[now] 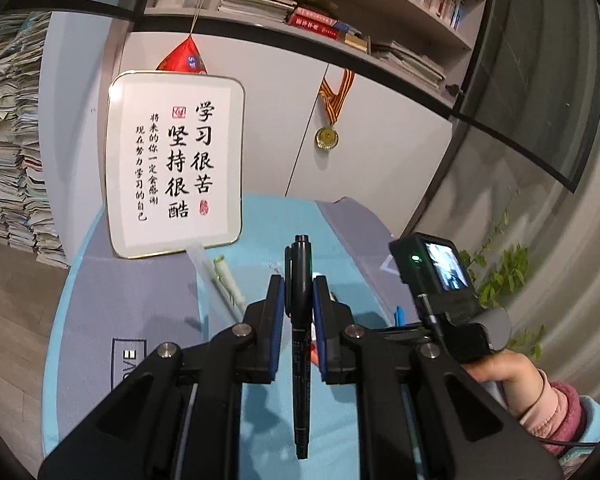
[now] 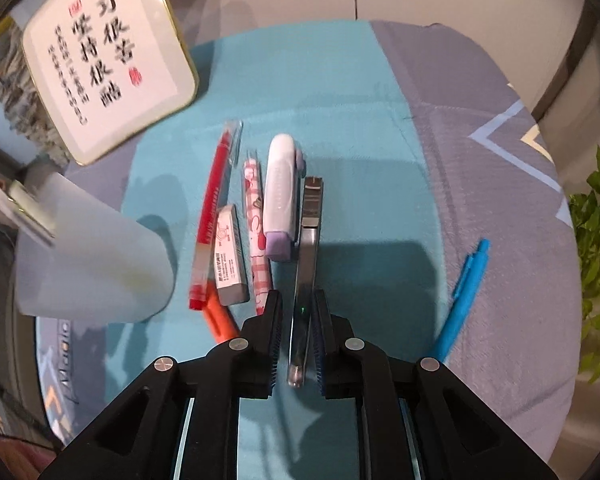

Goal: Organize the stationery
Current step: 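Lower the right gripper onto the dark clip pen and close it, then lift the clip pen with the right gripper and carry it over the cup, then release the clip pen into the cup with the right gripper while the left releases the black marker there, then move the left gripper back to the desk and grasp the red pen, then grasp the pink patterned pen with the right gripper while the left lifts the red pen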

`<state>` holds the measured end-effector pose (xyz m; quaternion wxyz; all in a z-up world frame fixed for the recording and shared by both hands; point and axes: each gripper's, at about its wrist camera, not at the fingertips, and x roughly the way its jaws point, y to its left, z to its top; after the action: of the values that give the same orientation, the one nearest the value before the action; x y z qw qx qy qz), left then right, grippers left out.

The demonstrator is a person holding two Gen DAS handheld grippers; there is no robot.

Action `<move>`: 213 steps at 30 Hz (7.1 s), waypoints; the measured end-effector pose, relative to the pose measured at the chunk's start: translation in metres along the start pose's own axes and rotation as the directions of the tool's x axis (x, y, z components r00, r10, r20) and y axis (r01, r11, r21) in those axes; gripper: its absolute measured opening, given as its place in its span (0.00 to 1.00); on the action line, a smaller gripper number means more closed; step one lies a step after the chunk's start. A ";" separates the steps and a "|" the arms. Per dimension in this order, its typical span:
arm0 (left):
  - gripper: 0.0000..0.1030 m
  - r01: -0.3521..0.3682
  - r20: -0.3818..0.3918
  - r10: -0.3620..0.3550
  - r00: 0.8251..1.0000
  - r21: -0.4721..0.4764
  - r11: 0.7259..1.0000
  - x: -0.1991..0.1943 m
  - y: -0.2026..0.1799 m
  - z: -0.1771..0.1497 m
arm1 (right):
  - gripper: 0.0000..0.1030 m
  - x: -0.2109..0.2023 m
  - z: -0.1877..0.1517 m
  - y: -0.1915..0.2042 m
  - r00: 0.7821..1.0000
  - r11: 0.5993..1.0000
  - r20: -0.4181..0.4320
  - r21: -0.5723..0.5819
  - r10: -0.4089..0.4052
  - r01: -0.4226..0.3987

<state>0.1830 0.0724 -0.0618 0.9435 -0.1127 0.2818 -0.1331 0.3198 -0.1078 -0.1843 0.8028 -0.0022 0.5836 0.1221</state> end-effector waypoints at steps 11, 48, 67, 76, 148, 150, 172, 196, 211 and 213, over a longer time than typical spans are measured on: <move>0.12 0.000 0.001 0.000 1.000 0.015 1.000 -0.001 -0.004 0.000 | 0.05 -0.009 -0.018 -0.007 0.999 0.999 0.034 -0.052 -0.013 0.015; 0.12 0.000 -0.030 0.000 1.000 0.003 1.000 0.003 0.000 -0.010 | 0.19 0.001 -0.012 -0.002 0.998 0.991 0.011 -0.123 -0.056 0.057; 0.12 -0.069 0.140 0.061 0.988 0.050 0.996 -0.030 -0.012 0.032 | 0.09 -0.167 -0.029 0.038 0.888 0.976 0.426 -0.194 0.173 -0.098; 0.12 -0.128 0.159 0.123 0.980 0.024 0.991 -0.026 0.007 0.044 | 0.10 -0.186 -0.008 0.089 0.842 0.951 0.477 -0.285 0.251 -0.122; 0.26 -0.038 -0.040 0.041 0.998 0.094 0.995 0.003 -0.022 -0.015 | 0.10 -0.094 -0.038 0.004 0.940 0.988 0.306 -0.069 0.151 -0.137; 0.26 -0.012 -0.083 0.021 0.996 0.116 0.993 0.013 -0.033 -0.021 | 0.10 -0.083 -0.042 -0.003 0.952 0.990 0.274 -0.056 0.141 -0.130; 0.25 -0.112 -0.282 0.148 0.948 0.141 0.984 0.114 -0.041 -0.055 | 0.10 -0.032 -0.055 -0.048 0.965 0.978 0.158 -0.028 0.210 -0.208; 0.08 0.062 -0.373 0.008 0.928 0.175 0.983 0.085 -0.059 -0.093 | 0.10 -0.026 -0.052 -0.039 0.968 0.976 0.127 -0.070 0.215 -0.207; 0.07 0.040 -0.399 0.045 0.916 0.203 0.978 0.043 -0.033 -0.119 | 0.10 -0.010 -0.036 0.005 0.985 0.981 0.088 -0.137 0.149 -0.136; 0.09 0.052 -0.396 0.027 0.918 0.188 0.981 0.041 -0.033 -0.115 | 0.10 -0.009 -0.034 0.007 0.987 0.982 0.083 -0.138 0.139 -0.127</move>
<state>0.1453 0.0129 -0.1673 0.8723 0.0076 0.4522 -0.1862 0.2835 -0.1075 -0.1858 0.8171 -0.0109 0.5352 0.2139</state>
